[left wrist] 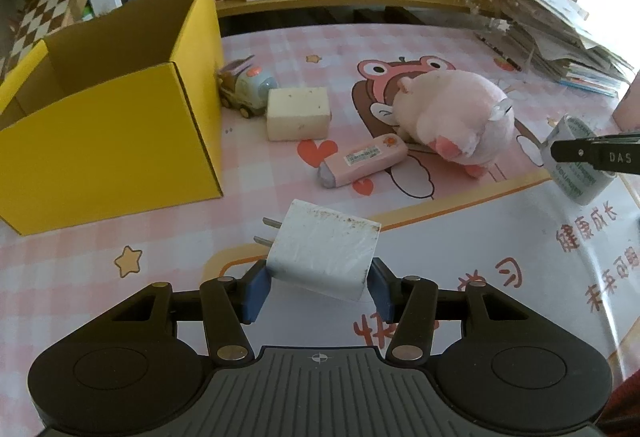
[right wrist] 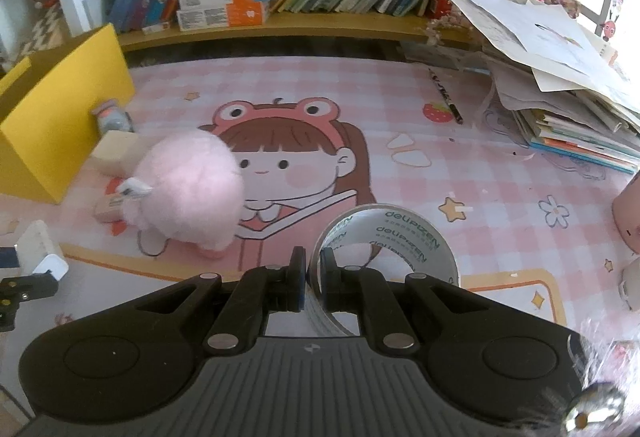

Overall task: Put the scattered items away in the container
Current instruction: 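Lift white charger with left gripper while right gripper lifts tape roll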

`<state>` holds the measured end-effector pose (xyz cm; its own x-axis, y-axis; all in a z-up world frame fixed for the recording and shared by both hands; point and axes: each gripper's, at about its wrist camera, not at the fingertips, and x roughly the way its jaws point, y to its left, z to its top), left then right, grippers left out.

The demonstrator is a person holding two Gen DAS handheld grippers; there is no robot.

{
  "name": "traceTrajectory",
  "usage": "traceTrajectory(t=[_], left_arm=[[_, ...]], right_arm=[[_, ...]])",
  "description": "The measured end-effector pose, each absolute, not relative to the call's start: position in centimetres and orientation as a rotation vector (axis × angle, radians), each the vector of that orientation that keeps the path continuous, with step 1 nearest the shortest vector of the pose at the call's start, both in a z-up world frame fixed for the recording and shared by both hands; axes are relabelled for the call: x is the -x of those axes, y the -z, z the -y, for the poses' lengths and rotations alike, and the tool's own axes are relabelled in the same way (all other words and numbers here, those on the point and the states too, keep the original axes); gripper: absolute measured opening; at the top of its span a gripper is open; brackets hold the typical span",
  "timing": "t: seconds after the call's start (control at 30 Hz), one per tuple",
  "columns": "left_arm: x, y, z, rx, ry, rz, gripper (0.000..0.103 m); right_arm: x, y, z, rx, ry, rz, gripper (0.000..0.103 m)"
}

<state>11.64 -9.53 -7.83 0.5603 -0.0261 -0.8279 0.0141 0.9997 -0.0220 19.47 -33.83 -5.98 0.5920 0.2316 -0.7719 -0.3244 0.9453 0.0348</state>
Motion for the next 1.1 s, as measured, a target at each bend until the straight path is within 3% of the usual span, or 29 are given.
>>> traceTrajectory(t=[1.1], left_arm=[[-5.6,4.8,9.7,0.001,0.079,-0.856,0.051]], right_arm=[[-11.7,4.1,30.5,0.152,-0.428,-0.847,0.007]])
